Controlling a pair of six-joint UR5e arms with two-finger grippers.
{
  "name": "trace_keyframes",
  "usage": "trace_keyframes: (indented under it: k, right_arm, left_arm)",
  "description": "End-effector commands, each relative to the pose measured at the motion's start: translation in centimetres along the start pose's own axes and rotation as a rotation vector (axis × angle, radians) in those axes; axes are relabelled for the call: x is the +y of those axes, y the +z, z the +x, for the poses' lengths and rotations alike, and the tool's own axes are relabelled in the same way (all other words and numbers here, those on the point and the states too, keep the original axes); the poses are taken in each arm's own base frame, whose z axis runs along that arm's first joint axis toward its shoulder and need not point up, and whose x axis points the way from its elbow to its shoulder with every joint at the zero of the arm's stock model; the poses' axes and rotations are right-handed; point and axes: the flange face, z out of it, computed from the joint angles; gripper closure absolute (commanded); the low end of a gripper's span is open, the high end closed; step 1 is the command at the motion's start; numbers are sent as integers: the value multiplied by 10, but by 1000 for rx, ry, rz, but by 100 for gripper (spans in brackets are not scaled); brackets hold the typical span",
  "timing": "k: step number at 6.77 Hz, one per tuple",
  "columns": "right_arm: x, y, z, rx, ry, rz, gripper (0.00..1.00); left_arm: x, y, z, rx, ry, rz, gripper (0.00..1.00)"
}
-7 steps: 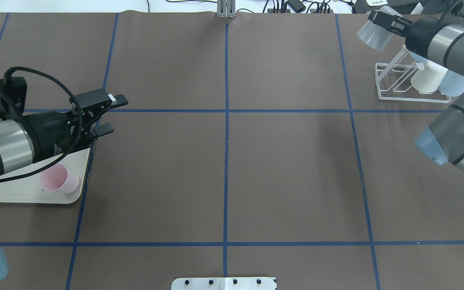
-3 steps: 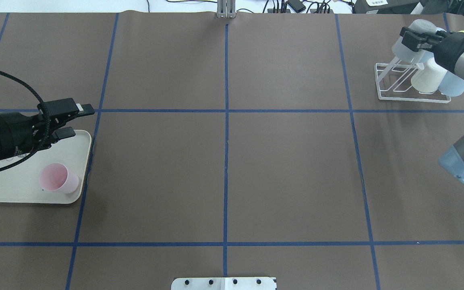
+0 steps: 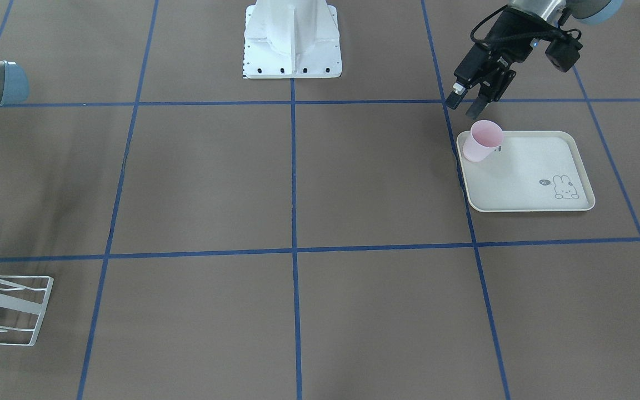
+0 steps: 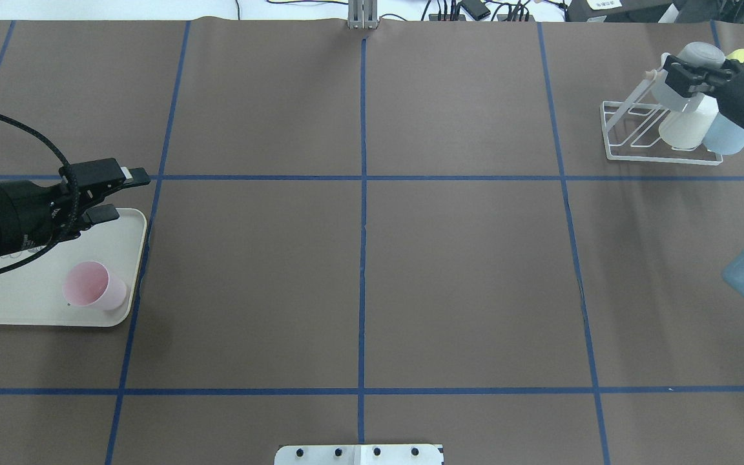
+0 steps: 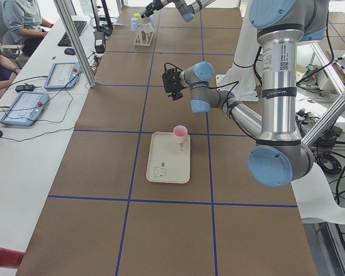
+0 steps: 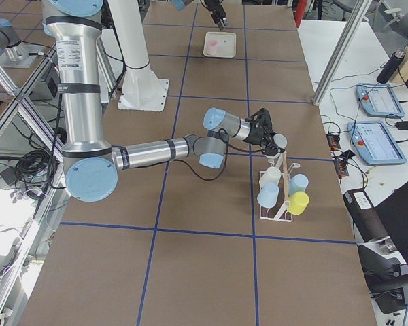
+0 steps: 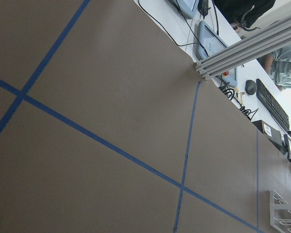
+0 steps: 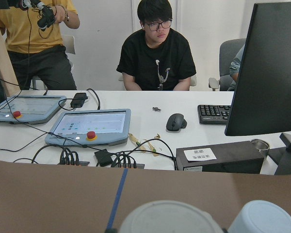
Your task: Transfer IKEA cup to right arm and place on rack
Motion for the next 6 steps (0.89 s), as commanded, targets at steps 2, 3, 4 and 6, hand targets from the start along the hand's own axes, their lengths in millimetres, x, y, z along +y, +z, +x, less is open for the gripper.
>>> trace_keyframes:
  k: [2, 3, 4, 6]
  right_arm:
    - [9, 3, -2, 12, -26, -3, 100]
    - [11, 4, -6, 10, -30, 0, 100]
    - [16, 7, -7, 19, -37, 0, 100]
    - [19, 9, -4, 25, -68, -5, 100]
  left_arm:
    - [0, 1, -1, -2, -1, 0, 0]
    - [0, 1, -1, -4, -3, 0, 0]
    - [-1, 2, -2, -5, -3, 1, 0]
    - [0, 3, -2, -5, -9, -1, 0]
